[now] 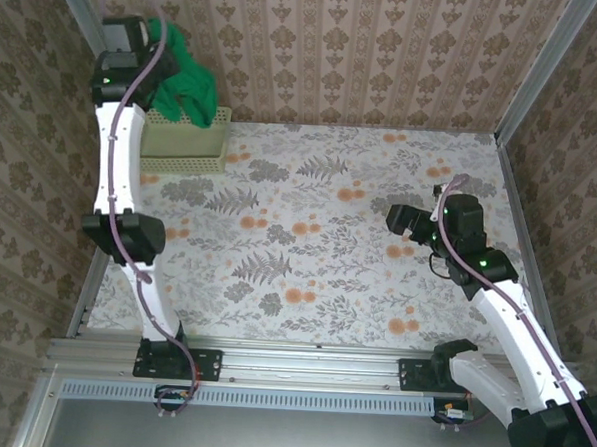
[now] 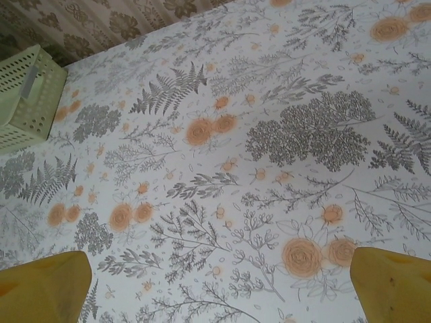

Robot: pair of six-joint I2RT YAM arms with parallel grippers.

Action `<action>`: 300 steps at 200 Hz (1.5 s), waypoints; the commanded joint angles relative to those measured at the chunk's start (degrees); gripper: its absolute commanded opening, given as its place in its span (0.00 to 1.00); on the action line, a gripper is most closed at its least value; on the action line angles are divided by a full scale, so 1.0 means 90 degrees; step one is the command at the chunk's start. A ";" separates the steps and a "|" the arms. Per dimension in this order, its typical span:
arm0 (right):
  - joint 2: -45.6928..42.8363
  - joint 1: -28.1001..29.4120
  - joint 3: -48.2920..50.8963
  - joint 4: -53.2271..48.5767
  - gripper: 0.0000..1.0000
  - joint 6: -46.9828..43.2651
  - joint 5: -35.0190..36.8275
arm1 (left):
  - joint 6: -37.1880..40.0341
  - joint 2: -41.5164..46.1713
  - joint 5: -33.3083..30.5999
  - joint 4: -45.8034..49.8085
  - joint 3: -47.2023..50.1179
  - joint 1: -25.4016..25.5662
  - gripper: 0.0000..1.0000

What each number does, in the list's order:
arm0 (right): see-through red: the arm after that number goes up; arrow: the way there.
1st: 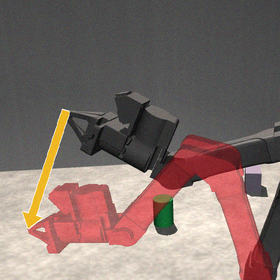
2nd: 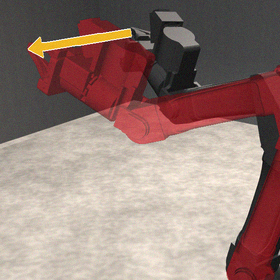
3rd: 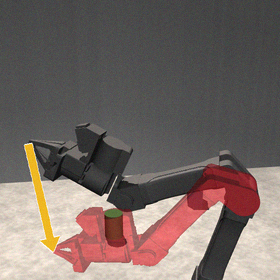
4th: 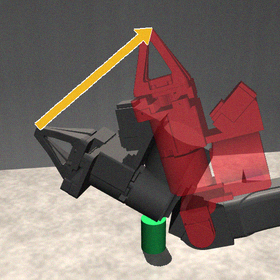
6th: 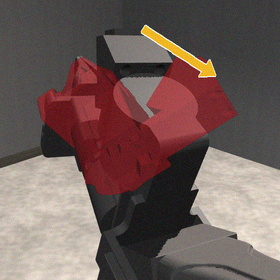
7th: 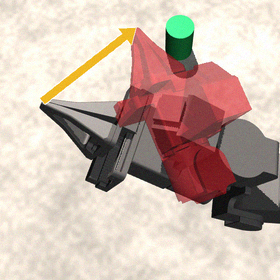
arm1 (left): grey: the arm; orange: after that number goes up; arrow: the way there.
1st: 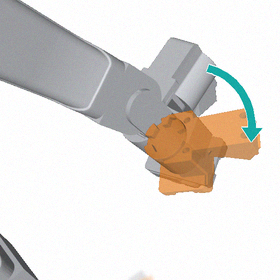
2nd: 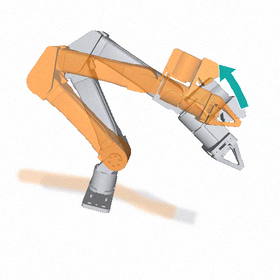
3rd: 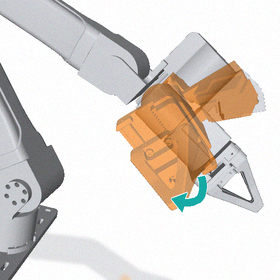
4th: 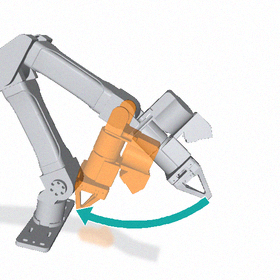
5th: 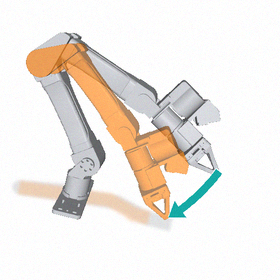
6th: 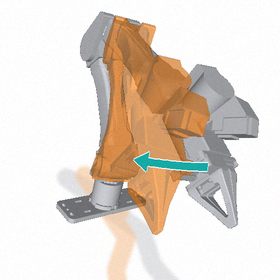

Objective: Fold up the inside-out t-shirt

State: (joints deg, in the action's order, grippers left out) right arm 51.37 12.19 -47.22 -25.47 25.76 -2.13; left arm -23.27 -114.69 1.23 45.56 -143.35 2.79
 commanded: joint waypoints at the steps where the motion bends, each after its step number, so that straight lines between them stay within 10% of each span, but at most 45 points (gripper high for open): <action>1: -0.0165 0.0034 -0.0156 -0.0516 1.00 0.0058 0.0071 | 0.0344 0.0888 -0.0389 0.0058 0.0417 0.0817 0.00; 58: -0.0219 0.0041 -0.0090 -0.0731 1.00 0.0126 -0.0123 | -0.0119 0.2116 -0.1438 -0.0867 0.3088 0.3479 0.01; 108: -0.0208 0.0043 0.0258 -0.0610 1.00 0.0199 -0.0291 | -0.1143 0.2500 -0.1294 -0.2462 0.6008 0.4687 0.02; 144: 0.0011 0.0362 0.0510 -0.0246 1.00 0.0135 -0.0347 | -0.1778 0.2332 -0.0870 -0.2153 0.7102 0.4672 0.53; 180: 0.0691 0.1217 0.0445 -0.0118 1.00 0.0017 0.0168 | -0.1776 0.3115 -0.1004 -0.2155 0.8375 0.4297 0.77; 300: 0.3777 0.3098 -0.0156 0.1026 0.76 0.0774 0.0528 | -0.1716 0.3093 0.0194 -0.3800 1.0512 0.4534 0.63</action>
State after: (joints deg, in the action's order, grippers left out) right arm 82.08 39.35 -46.44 -19.05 29.93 2.17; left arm -37.91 -84.25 0.12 16.97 -48.49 43.16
